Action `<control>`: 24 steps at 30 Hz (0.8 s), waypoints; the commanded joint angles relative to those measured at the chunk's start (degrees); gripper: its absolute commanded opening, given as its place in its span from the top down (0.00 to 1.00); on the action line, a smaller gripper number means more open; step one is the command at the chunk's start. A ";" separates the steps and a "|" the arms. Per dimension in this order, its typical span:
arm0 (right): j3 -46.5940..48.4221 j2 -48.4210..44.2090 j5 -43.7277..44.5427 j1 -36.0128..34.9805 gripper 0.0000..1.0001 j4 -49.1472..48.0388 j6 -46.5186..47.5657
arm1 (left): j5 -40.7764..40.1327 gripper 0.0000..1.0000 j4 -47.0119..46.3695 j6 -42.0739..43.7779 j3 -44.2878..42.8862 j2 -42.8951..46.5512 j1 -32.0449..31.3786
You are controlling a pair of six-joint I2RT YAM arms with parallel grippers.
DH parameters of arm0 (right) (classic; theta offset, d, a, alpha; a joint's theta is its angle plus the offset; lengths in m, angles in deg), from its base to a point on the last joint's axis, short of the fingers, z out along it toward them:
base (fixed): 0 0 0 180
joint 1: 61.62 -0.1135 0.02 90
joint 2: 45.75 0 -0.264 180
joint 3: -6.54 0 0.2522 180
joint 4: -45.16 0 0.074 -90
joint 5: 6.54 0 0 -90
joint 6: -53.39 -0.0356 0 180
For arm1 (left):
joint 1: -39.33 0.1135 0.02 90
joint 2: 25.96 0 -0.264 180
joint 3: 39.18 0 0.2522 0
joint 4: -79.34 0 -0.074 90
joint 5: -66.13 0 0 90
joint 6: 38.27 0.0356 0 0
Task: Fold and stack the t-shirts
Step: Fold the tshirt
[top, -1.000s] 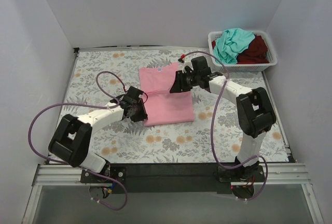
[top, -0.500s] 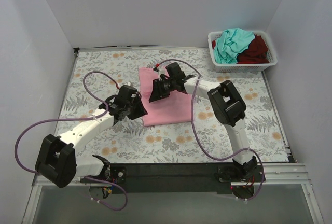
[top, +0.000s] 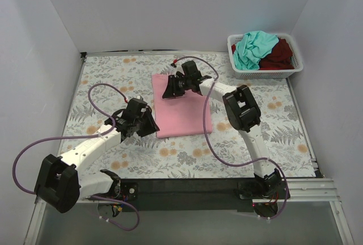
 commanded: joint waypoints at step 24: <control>-66.45 -34.70 -15.45 17.21 0.62 -20.57 -1.19 | 13.63 0.77 -18.22 -4.80 5.65 -14.26 7.95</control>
